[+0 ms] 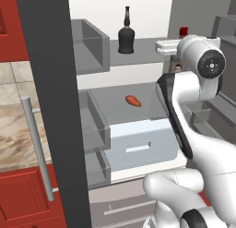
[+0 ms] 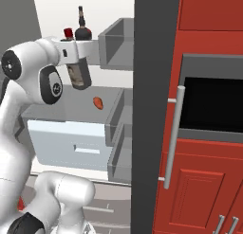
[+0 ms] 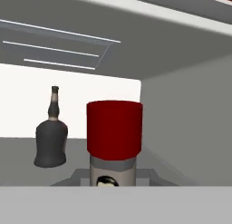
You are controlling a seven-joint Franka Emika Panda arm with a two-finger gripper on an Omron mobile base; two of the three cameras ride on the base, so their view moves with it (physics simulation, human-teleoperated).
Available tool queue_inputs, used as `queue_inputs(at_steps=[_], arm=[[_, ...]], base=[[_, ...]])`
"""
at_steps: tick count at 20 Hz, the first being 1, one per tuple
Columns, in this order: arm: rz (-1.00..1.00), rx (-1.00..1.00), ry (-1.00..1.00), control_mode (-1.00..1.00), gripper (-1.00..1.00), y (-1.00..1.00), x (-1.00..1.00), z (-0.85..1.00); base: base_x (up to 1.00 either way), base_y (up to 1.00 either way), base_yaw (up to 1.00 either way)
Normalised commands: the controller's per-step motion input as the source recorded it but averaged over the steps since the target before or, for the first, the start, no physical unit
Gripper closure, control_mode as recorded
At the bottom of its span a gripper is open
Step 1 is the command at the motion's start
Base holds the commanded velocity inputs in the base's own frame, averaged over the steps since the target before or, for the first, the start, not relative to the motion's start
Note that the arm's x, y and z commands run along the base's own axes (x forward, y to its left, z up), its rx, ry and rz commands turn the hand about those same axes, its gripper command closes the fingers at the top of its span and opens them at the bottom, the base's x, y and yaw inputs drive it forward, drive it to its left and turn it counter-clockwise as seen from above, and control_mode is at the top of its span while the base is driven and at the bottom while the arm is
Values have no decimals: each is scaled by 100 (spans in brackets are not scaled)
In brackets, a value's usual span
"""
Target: Place the liquors on the top shelf of the fridge to keep them out of children's reach, and place the sweet potato on lower shelves for easy access.
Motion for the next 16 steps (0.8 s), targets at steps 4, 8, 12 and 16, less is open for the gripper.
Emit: queue_inputs(at_steps=[4,8,12,16], arm=[[-2,0,1,-100,100,-12,41,44],[-1,0,0,-100,100,0,34,27],[0,0,0,-100,100,0,28,1],[0,1,0,-100,100,0,32,0]], base=[[0,0,0],[0,0,0],[0,0,0],[0,0,0]])
